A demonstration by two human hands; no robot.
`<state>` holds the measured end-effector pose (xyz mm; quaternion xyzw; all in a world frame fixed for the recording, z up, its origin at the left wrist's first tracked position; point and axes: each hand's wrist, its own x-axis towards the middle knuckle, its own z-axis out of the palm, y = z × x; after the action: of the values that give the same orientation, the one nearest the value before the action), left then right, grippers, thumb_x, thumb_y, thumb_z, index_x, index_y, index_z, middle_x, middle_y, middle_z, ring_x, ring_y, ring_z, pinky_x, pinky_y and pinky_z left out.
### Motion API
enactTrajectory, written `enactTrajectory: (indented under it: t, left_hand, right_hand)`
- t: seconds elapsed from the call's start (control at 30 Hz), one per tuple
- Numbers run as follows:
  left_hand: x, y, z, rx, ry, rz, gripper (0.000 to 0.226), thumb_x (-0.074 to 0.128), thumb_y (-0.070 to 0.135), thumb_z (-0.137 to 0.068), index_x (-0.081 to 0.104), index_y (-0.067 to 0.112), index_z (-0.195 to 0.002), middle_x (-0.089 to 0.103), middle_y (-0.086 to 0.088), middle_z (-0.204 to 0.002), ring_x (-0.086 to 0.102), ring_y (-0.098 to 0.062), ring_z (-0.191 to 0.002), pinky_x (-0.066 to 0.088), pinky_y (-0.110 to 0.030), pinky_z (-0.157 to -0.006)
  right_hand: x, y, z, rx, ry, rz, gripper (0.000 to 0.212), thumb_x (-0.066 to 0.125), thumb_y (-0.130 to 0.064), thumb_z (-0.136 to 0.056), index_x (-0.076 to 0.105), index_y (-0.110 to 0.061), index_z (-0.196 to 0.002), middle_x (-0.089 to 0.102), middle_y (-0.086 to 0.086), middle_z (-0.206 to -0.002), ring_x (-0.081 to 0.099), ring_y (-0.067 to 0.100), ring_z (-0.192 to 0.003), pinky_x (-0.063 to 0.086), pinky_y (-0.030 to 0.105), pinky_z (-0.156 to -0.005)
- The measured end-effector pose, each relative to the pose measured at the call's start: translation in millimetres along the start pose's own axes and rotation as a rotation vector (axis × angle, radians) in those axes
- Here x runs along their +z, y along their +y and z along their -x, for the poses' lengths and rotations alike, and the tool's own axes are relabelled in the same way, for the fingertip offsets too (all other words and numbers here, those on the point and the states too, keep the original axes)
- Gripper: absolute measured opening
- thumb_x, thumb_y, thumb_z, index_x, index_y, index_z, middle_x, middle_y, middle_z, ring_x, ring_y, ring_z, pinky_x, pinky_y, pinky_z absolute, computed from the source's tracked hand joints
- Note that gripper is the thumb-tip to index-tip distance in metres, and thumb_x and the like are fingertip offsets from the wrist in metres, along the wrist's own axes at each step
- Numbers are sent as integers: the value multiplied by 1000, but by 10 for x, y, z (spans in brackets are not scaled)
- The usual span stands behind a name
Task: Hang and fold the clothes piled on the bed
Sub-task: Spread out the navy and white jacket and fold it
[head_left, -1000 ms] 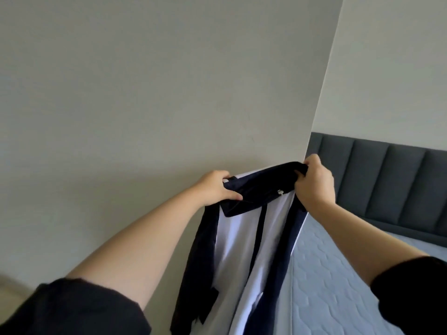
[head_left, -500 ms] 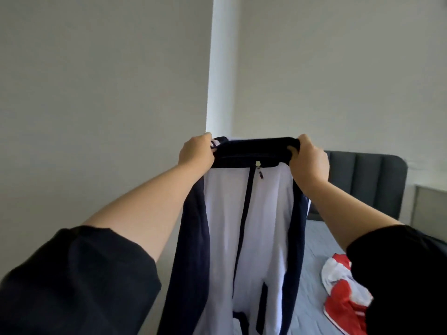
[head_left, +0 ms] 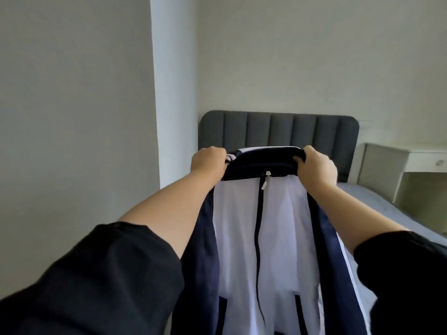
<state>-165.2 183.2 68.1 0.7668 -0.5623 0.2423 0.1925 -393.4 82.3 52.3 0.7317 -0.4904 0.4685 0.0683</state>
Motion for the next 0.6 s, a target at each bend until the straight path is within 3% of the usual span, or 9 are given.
enactTrajectory:
  t: [0.07,0.13,0.23,0.3,0.37,0.43,0.47,0.53,0.6]
  left_hand:
    - [462,67,119,-92,-215,-15,4,52,15,-89,54,12,-87,61,-5,-92,52,-25,-80,39,-29,-63]
    - [935,100,268,-147,-430,-36,10,53,12,-86,56,12,-96,58,-5,-100,53,-25,-90,41,-29,-67]
    - [1587,122,531,-138,-556,-82,23,54,11,-84,59,12,-107,57,-3,-100,53,-24,-101,39,-28,-68]
    - [1968,142,672,-208,-619,6,18,53,9,-85,59,12,-102,57,-3,-93,56,-24,-96,39,-28,-64]
    - [2320,149,742,-401,-718,226,9,50,8,-88,55,11,-95,59,-6,-81,62,-23,-75,43,-25,-55]
    - [2577,136,695,-734,-822,514,5,46,3,-91,51,4,-89,62,-12,-66,61,-23,-49,46,-21,-42]
    - [2682,112,633,-919,-820,702,7,46,1,-92,53,-1,-94,64,-16,-69,62,-24,-49,48,-23,-42]
    - [2882,67,474,-1112,-711,986,23,45,-2,-91,59,-4,-109,64,-18,-84,63,-26,-65,52,-27,-56]
    - [3032,44,260,-949,-566,973,31,41,1,-91,60,1,-114,64,-18,-98,62,-30,-84,52,-33,-75]
  right_hand:
    - [300,200,198,96,-207,-2,22,55,-27,-93,52,-9,-82,58,11,-79,47,28,-69,34,32,-59]
    - [613,379,427,111,-431,104,25,59,-28,-91,61,-4,-84,63,16,-95,52,30,-81,40,32,-67]
    - [1070,557,827,80,-645,402,41,57,-38,-92,62,-3,-114,57,19,-118,53,36,-111,46,36,-85]
    - [1340,647,1049,170,-743,470,46,55,-36,-94,52,-4,-126,55,20,-126,53,37,-116,47,39,-86]
    - [1621,764,1159,283,-834,355,27,53,-22,-93,60,-2,-109,66,17,-107,64,32,-99,50,34,-74]
    - [1873,867,1171,469,-944,172,24,46,-10,-94,61,3,-80,69,13,-66,67,24,-62,51,25,-55]
    - [1968,902,1145,578,-970,48,29,43,-8,-95,58,6,-75,66,12,-55,64,23,-50,52,24,-49]
    - [2154,942,1029,676,-876,-176,23,44,-7,-95,58,8,-86,68,20,-69,66,30,-59,57,34,-60]
    - [2342,969,822,535,-685,-139,19,47,-7,-94,60,7,-96,66,26,-93,63,37,-84,48,38,-70]
